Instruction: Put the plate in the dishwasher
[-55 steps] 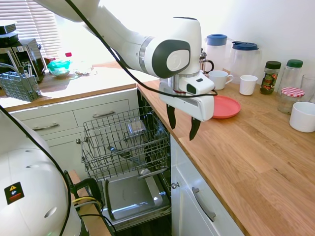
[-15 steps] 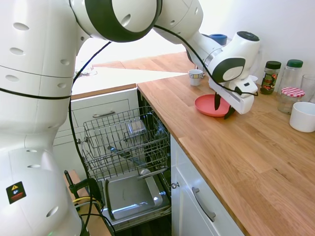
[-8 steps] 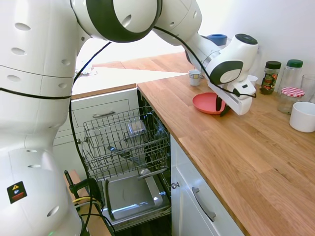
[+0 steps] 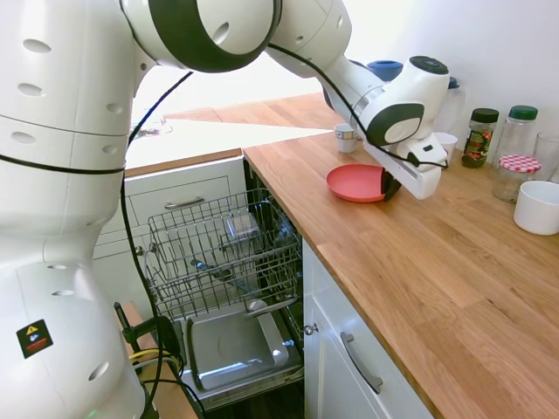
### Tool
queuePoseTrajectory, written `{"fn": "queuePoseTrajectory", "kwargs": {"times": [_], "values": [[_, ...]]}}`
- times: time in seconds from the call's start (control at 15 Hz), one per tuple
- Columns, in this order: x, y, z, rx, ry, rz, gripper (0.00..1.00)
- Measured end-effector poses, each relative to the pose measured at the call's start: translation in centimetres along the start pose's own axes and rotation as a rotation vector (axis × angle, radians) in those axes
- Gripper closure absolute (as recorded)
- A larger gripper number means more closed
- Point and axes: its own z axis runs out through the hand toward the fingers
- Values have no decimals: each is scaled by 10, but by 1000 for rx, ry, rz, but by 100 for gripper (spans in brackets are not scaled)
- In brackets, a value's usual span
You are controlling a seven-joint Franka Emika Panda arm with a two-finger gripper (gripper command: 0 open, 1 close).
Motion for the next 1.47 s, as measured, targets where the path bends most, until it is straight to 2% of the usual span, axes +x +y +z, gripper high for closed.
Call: {"fn": "queuePoseTrajectory", "kwargs": {"times": [0.27, 0.47, 0.67, 0.8, 0.93, 1.13, 1.27, 1.47], "values": [[10, -7, -96, -27, 96, -88, 100], [-16, -49, -158, -116, 189, -232, 100], [-80, -111, -188, -190, 272, -410, 100], [-151, -152, -198, -225, 322, -545, 100], [-237, -181, -190, -270, 378, -671, 100], [-359, -192, -135, -356, 454, -870, 100], [-422, -181, -103, -412, 510, -996, 100], [-513, -142, -58, -477, 585, -1196, 100]]}}
